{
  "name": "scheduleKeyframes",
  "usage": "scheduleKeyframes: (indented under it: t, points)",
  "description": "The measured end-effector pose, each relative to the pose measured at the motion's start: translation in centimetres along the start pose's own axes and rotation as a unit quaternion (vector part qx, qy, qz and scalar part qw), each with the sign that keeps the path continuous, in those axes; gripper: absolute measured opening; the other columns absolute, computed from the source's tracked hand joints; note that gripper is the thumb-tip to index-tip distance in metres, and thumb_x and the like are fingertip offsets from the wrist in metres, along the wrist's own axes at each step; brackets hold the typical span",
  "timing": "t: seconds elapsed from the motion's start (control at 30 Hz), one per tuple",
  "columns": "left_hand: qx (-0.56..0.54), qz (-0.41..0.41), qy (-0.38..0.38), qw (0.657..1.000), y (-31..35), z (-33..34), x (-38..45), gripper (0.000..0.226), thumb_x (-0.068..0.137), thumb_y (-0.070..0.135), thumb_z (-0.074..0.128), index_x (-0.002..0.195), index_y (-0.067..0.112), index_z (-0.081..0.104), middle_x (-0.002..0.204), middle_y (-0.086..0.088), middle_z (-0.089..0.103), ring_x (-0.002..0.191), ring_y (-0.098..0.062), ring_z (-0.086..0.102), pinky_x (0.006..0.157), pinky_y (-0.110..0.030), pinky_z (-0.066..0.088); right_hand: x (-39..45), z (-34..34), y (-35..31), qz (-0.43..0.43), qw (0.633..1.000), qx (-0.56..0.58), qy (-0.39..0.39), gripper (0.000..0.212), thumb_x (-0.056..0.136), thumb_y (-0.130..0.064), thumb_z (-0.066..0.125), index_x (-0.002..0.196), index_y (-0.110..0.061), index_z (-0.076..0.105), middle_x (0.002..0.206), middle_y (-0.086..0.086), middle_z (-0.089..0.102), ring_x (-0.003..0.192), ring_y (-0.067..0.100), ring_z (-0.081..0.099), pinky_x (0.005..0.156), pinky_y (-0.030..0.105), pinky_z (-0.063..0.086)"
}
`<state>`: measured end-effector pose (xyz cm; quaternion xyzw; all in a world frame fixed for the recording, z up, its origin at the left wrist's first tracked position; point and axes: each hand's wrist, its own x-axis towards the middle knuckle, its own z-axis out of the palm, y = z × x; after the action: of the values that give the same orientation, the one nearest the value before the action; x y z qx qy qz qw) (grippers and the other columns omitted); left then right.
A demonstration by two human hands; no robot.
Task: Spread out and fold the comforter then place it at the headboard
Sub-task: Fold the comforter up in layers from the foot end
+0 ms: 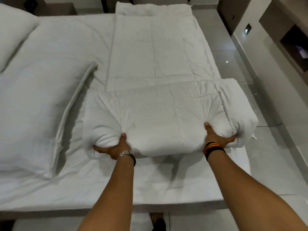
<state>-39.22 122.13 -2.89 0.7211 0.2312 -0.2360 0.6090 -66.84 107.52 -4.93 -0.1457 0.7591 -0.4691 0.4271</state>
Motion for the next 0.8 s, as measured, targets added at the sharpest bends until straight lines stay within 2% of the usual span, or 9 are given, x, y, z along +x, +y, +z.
scheduleKeyframes:
  t: [0.13,0.27,0.37,0.4,0.47,0.53,0.63,0.7,0.8]
  points:
    - [0.010,0.006,0.006,1.000,-0.4,-6.1,-4.6,0.135,0.071,0.023,0.094,0.161,0.050,-0.003,0.153,-0.023,0.043,0.131,-0.037,0.056,0.108,-0.048,0.043,-3.4,-6.6,-0.1,0.009,1.000,-0.002,-0.014,0.142,0.053,-0.040,0.102,0.162,-0.042,0.011,0.160,0.016,0.038,0.141,0.036,0.044,0.117,0.049,0.032]
    - [0.010,-0.026,0.021,0.999,-3.0,-15.9,-10.0,0.135,0.072,0.029,0.094,0.161,0.049,-0.006,0.156,-0.022,0.039,0.135,-0.038,0.053,0.113,-0.051,0.039,-8.2,-17.6,2.2,0.035,0.999,-0.014,-0.010,0.140,0.053,-0.041,0.102,0.160,-0.043,0.011,0.155,0.019,0.042,0.138,0.038,0.047,0.116,0.049,0.034]
    - [-0.165,-0.123,0.020,0.978,-4.6,-22.4,-12.3,0.128,0.067,0.059,0.084,0.165,0.029,0.006,0.162,-0.009,0.029,0.142,-0.030,0.043,0.120,-0.048,0.035,-11.3,-24.1,4.3,0.049,0.998,-0.046,0.000,0.139,0.058,-0.038,0.100,0.161,-0.040,0.008,0.151,0.019,0.045,0.132,0.038,0.053,0.112,0.050,0.038]
    - [-0.191,-0.129,0.017,0.973,-5.1,-24.0,-13.2,0.123,0.072,0.059,0.082,0.164,0.027,0.007,0.162,-0.007,0.027,0.144,-0.029,0.040,0.120,-0.048,0.034,-12.2,-26.0,4.6,0.054,0.997,-0.055,0.002,0.138,0.060,-0.037,0.100,0.162,-0.040,0.006,0.152,0.020,0.043,0.131,0.039,0.053,0.111,0.051,0.039]
    - [-0.132,-0.106,0.023,0.985,-5.3,-25.7,-14.5,0.121,0.082,0.040,0.085,0.164,0.034,-0.004,0.166,-0.009,0.020,0.146,-0.028,0.035,0.120,-0.050,0.030,-13.5,-27.9,4.5,0.065,0.995,-0.078,0.003,0.138,0.064,-0.036,0.098,0.162,-0.042,0.001,0.154,0.025,0.038,0.131,0.041,0.052,0.111,0.055,0.038]
    - [-0.086,-0.082,0.005,0.993,-3.9,-25.4,-16.2,0.129,0.082,0.030,0.087,0.162,0.041,-0.013,0.169,-0.011,0.012,0.150,-0.031,0.032,0.121,-0.051,0.027,-14.3,-27.9,2.8,0.068,0.994,-0.082,-0.015,0.138,0.068,-0.034,0.096,0.162,-0.043,-0.005,0.160,0.028,0.029,0.139,0.044,0.046,0.115,0.060,0.033]
    - [-0.012,0.074,-0.043,0.996,-0.1,-21.6,-16.8,0.128,0.081,0.024,0.087,0.163,0.042,-0.010,0.168,-0.019,0.021,0.146,-0.033,0.040,0.118,-0.048,0.033,-14.1,-24.5,-2.2,0.048,0.994,-0.060,-0.071,0.135,0.074,-0.038,0.092,0.163,-0.042,-0.010,0.168,0.026,0.014,0.151,0.043,0.029,0.121,0.060,0.025]
    - [-0.017,0.183,-0.108,0.977,3.2,-17.9,-16.2,0.118,0.086,0.025,0.083,0.165,0.037,-0.004,0.166,-0.014,0.032,0.145,-0.029,0.045,0.120,-0.043,0.034,-13.3,-21.1,-6.4,-0.018,0.991,-0.030,-0.130,0.123,0.081,-0.040,0.086,0.164,-0.039,-0.005,0.165,0.021,0.031,0.148,0.038,0.038,0.121,0.055,0.029]
    - [0.011,0.252,-0.190,0.949,7.0,-12.1,-14.5,0.095,0.096,0.030,0.069,0.165,0.040,0.005,0.148,-0.004,0.056,0.128,-0.026,0.062,0.112,-0.042,0.046,-11.8,-16.0,-11.6,-0.102,0.970,0.049,-0.216,0.100,0.091,-0.025,0.078,0.165,-0.038,0.013,0.153,0.012,0.049,0.132,0.032,0.058,0.111,0.052,0.048]
